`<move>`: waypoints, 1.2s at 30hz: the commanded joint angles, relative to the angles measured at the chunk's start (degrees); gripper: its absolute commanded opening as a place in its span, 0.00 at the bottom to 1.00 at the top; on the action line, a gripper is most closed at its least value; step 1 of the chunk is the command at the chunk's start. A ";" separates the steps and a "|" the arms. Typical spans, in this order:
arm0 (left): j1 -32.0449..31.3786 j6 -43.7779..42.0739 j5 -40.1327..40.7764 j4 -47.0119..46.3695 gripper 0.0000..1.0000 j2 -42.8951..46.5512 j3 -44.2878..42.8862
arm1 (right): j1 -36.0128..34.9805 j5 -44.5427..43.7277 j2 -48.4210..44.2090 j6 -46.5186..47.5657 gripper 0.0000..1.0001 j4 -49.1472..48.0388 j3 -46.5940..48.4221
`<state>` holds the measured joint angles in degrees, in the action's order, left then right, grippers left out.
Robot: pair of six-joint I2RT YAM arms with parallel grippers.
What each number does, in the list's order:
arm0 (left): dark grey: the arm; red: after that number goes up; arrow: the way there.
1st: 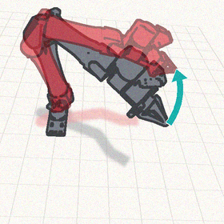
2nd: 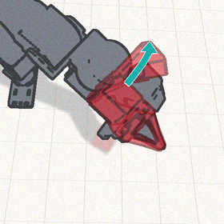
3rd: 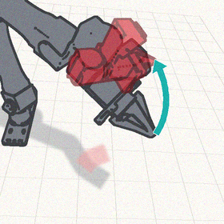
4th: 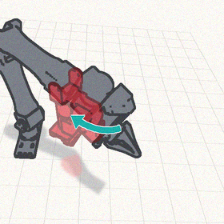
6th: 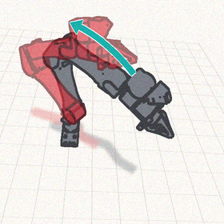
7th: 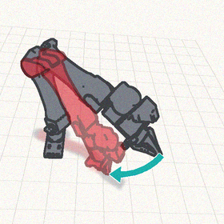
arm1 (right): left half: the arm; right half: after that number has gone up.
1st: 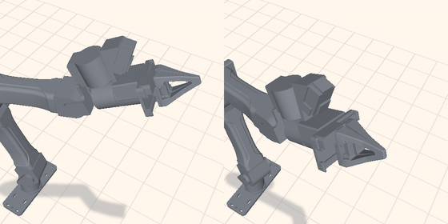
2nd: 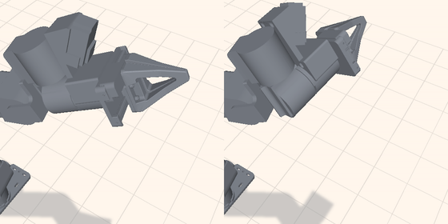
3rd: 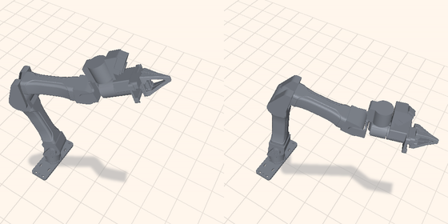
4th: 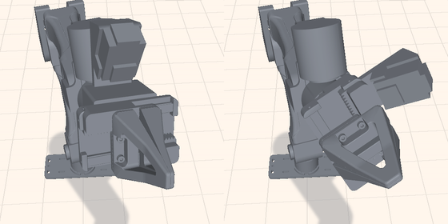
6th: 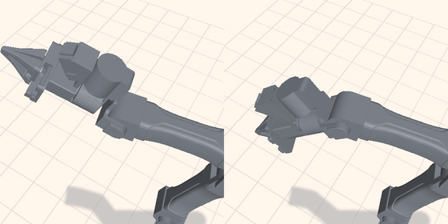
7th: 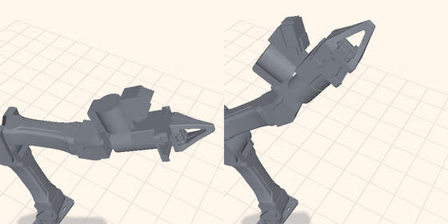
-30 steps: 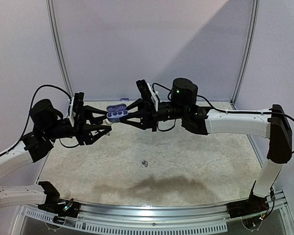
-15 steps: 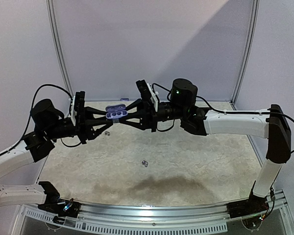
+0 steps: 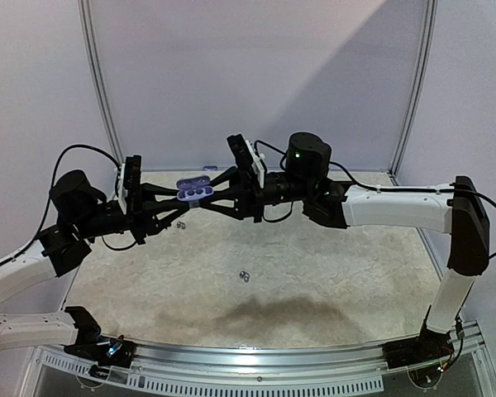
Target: Insert the wireless bluetooth earbuds into the charging case
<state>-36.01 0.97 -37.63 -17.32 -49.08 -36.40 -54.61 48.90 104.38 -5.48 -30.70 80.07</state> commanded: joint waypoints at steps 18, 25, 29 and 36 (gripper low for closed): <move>4.18 3.06 12.83 2.13 0.00 6.22 5.37 | 6.64 -19.33 2.58 -6.90 0.54 34.44 6.71; 5.15 1.41 12.39 3.77 0.00 7.58 6.20 | 6.67 -29.34 12.74 -7.53 0.41 55.71 12.65; 5.41 1.00 11.61 4.03 0.00 7.51 6.22 | 6.45 -29.36 14.62 -8.90 0.40 57.11 9.90; 5.60 0.43 11.02 3.80 0.00 6.85 6.12 | 4.37 -30.20 16.06 -6.57 0.37 56.41 5.73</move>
<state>-31.18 2.28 -26.13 -14.20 -42.02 -30.94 -48.88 20.12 119.39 -12.99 24.56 86.35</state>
